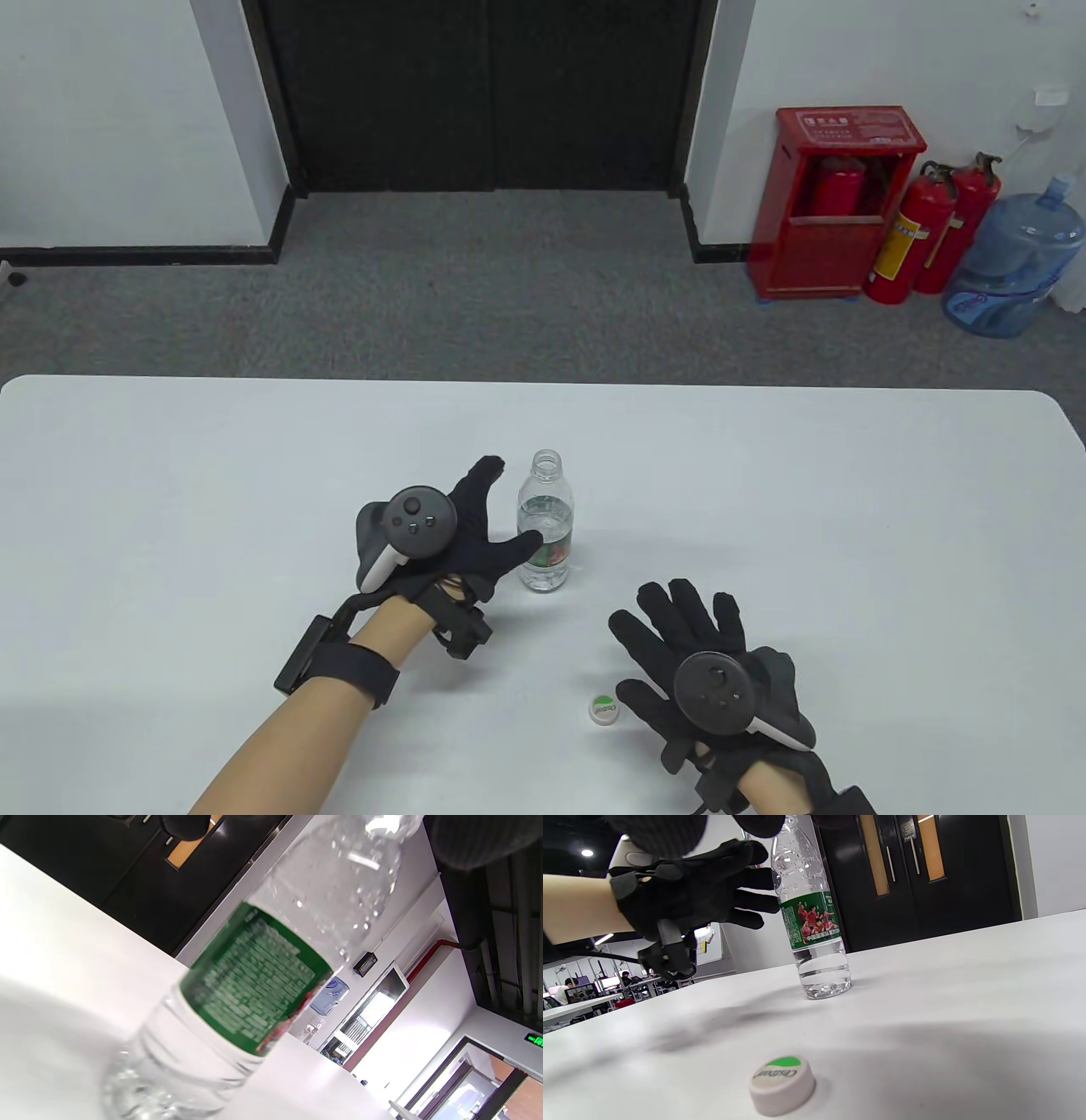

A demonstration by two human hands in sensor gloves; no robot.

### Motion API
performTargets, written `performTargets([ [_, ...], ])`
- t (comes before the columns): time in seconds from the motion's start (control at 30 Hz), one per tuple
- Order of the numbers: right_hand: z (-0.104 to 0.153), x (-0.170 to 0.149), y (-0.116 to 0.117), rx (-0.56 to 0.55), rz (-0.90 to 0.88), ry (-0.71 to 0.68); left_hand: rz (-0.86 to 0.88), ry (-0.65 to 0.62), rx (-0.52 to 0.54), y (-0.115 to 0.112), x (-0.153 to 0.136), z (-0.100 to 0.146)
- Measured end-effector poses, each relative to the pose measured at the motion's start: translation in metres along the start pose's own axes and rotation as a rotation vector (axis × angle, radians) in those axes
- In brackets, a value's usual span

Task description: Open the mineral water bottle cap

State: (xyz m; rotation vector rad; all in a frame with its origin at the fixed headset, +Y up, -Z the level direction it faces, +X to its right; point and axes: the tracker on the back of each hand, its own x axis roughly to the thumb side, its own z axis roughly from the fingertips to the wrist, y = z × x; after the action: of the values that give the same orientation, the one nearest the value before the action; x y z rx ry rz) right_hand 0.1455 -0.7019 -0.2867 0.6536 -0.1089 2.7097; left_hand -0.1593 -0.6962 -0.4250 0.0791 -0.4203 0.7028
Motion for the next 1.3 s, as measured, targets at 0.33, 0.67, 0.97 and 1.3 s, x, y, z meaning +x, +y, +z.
performTargets([
  [0.33, -0.001, 0.009, 0.004, -0.009, -0.004, -0.031, -0.148, -0.023, -0.183, 0.015, 0.005, 0.068],
  [0.67, 0.000, 0.014, 0.006, -0.002, -0.002, -0.056, -0.371, -0.084, -0.303, 0.008, 0.007, 0.122],
  [0.97, 0.002, 0.015, 0.008, 0.009, -0.005, -0.062, -0.384, -0.108, -0.311, -0.005, -0.012, 0.138],
  [1.3, 0.000, 0.012, 0.012, 0.038, -0.024, -0.049, -0.377, -0.136, -0.340, -0.008, -0.006, 0.141],
])
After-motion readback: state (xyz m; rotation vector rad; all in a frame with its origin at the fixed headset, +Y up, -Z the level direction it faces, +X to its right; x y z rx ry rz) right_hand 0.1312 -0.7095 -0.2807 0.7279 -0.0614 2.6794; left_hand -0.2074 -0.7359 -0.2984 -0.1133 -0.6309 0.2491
